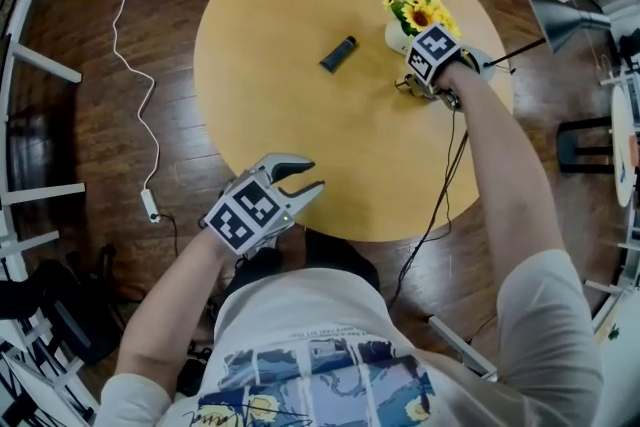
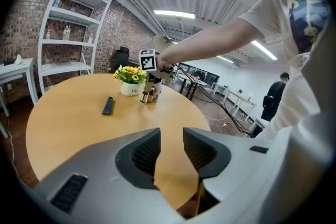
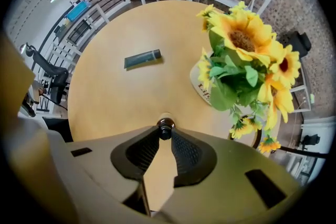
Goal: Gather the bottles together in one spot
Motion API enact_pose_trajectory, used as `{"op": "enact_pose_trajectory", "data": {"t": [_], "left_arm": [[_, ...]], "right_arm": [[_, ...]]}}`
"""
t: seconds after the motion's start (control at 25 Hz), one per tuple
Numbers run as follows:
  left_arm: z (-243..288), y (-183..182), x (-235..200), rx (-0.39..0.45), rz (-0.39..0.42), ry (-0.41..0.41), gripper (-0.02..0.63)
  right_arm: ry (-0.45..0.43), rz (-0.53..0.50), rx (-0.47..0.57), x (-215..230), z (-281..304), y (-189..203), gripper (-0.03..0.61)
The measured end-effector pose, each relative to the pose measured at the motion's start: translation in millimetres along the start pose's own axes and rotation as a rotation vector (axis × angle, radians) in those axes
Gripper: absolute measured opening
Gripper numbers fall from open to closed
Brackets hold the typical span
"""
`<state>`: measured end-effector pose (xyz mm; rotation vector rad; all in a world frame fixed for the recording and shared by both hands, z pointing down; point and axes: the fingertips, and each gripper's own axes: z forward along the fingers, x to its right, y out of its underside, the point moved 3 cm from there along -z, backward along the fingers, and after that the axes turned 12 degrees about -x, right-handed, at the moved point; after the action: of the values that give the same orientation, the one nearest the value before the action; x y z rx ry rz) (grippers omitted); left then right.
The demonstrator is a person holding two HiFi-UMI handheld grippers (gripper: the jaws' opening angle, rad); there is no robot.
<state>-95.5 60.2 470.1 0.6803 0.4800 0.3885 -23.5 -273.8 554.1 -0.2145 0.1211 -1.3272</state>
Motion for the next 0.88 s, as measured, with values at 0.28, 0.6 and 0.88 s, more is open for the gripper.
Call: {"op": "enact_pose_trajectory", "data": {"t": [0.28, 0.6, 0.88], "left_arm": [[2.6, 4.2, -13.2, -0.039, -0.026, -0.054, 0.141], [4.1, 6.0, -12.0, -0.039, -0.037, -0.047, 0.141], [6.3, 13.8, -9.3, -0.043, -0.049, -0.035, 0.141]], "right_arm": [[0.031, 0.0, -0.039, 0.0, 9.0, -1.7, 0.094], [0.038, 0.038, -0.063, 3.3, 17.1, -1.8, 0.094], [0.024, 0.104, -0.059, 8.1, 19.2, -3.3, 0.094]]}}
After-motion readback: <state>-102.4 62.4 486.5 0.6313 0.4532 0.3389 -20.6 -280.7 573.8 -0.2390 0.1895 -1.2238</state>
